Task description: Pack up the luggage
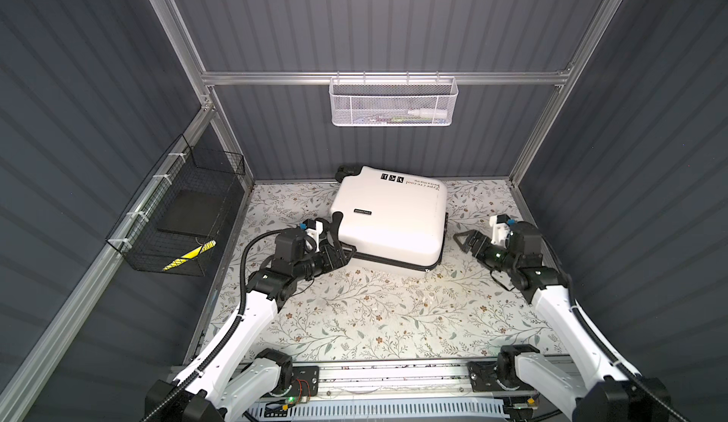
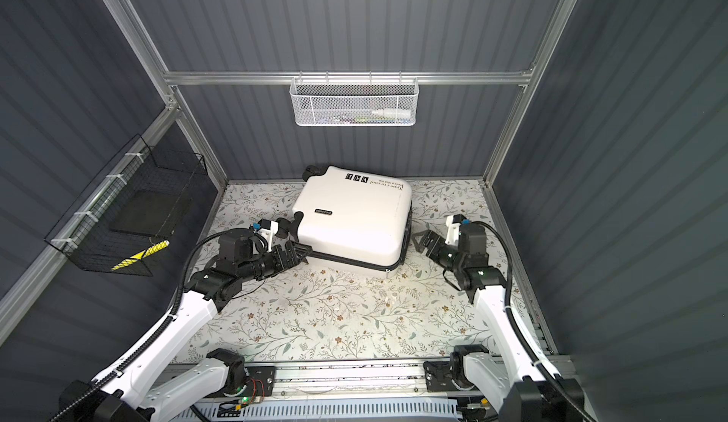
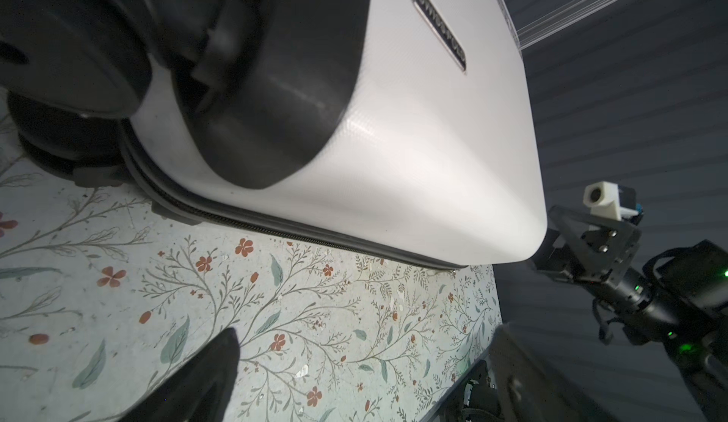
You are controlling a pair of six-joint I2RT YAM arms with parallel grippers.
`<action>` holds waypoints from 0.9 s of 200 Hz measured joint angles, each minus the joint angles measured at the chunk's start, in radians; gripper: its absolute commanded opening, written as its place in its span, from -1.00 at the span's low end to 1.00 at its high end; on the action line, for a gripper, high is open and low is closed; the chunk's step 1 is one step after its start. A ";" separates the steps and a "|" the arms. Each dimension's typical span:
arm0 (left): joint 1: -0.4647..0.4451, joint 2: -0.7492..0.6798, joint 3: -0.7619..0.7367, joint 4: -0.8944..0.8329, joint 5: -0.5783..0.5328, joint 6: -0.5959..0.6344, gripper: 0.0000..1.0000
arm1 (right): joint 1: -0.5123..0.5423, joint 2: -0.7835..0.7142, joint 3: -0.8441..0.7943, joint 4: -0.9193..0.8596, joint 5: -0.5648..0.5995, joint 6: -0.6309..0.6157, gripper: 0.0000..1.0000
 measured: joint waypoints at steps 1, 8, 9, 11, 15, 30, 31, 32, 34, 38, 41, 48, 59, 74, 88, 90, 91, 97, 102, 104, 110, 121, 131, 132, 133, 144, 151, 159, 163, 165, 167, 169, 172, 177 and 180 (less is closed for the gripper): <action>-0.002 0.000 -0.003 0.002 0.000 0.000 1.00 | -0.002 0.006 0.005 0.000 -0.002 0.000 0.90; -0.008 0.000 -0.018 0.014 -0.001 -0.001 0.99 | -0.024 0.064 0.060 0.004 -0.021 0.001 0.89; -0.010 0.000 -0.020 0.016 -0.001 -0.001 0.99 | -0.027 0.077 0.071 0.004 -0.024 0.000 0.89; -0.011 0.000 -0.024 0.020 -0.001 -0.001 0.99 | -0.031 0.089 0.082 0.003 -0.029 0.001 0.90; -0.015 -0.002 -0.032 0.027 -0.002 -0.003 1.00 | -0.041 0.124 0.116 0.006 -0.040 0.002 0.89; -0.032 -0.011 -0.068 0.057 -0.007 -0.009 1.00 | -0.069 0.237 0.227 0.010 -0.081 0.010 0.90; -0.033 -0.011 -0.070 0.058 -0.007 -0.009 1.00 | -0.070 0.241 0.232 0.010 -0.083 0.011 0.90; -0.034 -0.011 -0.071 0.059 -0.007 -0.010 1.00 | -0.072 0.251 0.243 0.010 -0.087 0.013 0.90; -0.035 -0.013 -0.076 0.061 -0.008 -0.011 0.99 | -0.074 0.261 0.253 0.011 -0.091 0.014 0.90; -0.038 -0.018 -0.084 0.068 -0.008 -0.011 1.00 | -0.079 0.292 0.286 0.011 -0.103 0.015 0.90; -0.041 -0.021 -0.091 0.074 -0.008 -0.012 1.00 | -0.082 0.311 0.308 0.013 -0.111 0.020 0.90; -0.044 -0.029 -0.104 0.087 -0.008 -0.016 0.99 | -0.089 0.364 0.367 0.013 -0.129 0.026 0.90; -0.048 -0.048 -0.125 0.108 -0.009 -0.019 0.99 | -0.095 0.439 0.457 0.015 -0.158 0.031 0.89; -0.051 -0.064 -0.140 0.128 -0.012 -0.023 0.99 | -0.098 0.541 0.579 0.017 -0.196 0.042 0.89; -0.052 -0.065 -0.140 0.149 -0.015 -0.023 0.99 | -0.100 0.637 0.689 0.021 -0.238 0.056 0.87; -0.052 -0.065 -0.140 0.154 -0.015 -0.023 0.99 | -0.100 0.654 0.705 0.023 -0.245 0.058 0.87; -0.052 -0.065 -0.140 0.155 -0.015 -0.023 0.99 | -0.100 0.663 0.716 0.021 -0.250 0.060 0.87; -0.052 -0.063 -0.140 0.165 -0.015 -0.023 0.99 | -0.100 0.704 0.758 0.024 -0.267 0.067 0.86; -0.052 -0.061 -0.140 0.174 -0.015 -0.023 1.00 | -0.100 0.735 0.790 0.026 -0.282 0.076 0.85; -0.052 -0.060 -0.140 0.179 -0.015 -0.023 1.00 | -0.100 0.745 0.800 0.026 -0.286 0.077 0.85; -0.052 -0.055 -0.140 0.189 -0.015 -0.022 0.99 | -0.100 0.786 0.840 0.027 -0.304 0.086 0.84; -0.052 -0.041 -0.139 0.209 -0.015 -0.023 1.00 | -0.100 0.849 0.900 0.027 -0.333 0.100 0.83; -0.052 -0.024 -0.139 0.230 -0.015 -0.023 0.99 | -0.100 0.906 0.953 0.025 -0.359 0.112 0.82; -0.052 -0.023 -0.139 0.232 -0.015 -0.023 0.99 | -0.100 0.913 0.961 0.024 -0.362 0.113 0.82; -0.052 -0.021 -0.139 0.233 -0.015 -0.023 0.99 | -0.100 0.917 0.964 0.024 -0.364 0.114 0.82; -0.053 -0.003 -0.139 0.254 -0.014 -0.023 0.99 | -0.100 0.972 1.016 0.022 -0.388 0.125 0.81; -0.054 0.006 -0.139 0.266 -0.014 -0.023 0.99 | -0.098 1.005 1.051 0.018 -0.404 0.133 0.81; -0.054 0.013 -0.139 0.278 -0.013 -0.023 0.99 | -0.096 1.039 1.087 0.018 -0.420 0.140 0.81; -0.054 0.017 -0.139 0.286 -0.011 -0.023 0.99 | -0.095 1.054 1.102 0.018 -0.425 0.142 0.81; -0.054 0.018 -0.139 0.292 -0.011 -0.023 0.99 | -0.094 1.062 1.112 0.017 -0.430 0.143 0.81; -0.054 0.019 -0.139 0.296 -0.011 -0.023 1.00 | -0.094 1.069 1.120 0.017 -0.433 0.147 0.81; -0.054 0.020 -0.139 0.299 -0.010 -0.023 1.00 | -0.093 1.077 1.129 0.018 -0.437 0.149 0.81; -0.054 0.021 -0.139 0.307 -0.010 -0.024 1.00 | -0.092 1.088 1.141 0.016 -0.442 0.150 0.81; -0.054 0.021 -0.139 0.318 -0.008 -0.026 0.99 | -0.089 1.105 1.160 0.018 -0.449 0.156 0.81; -0.054 0.021 -0.139 0.323 -0.007 -0.026 0.99 | -0.087 1.114 1.170 0.018 -0.452 0.158 0.81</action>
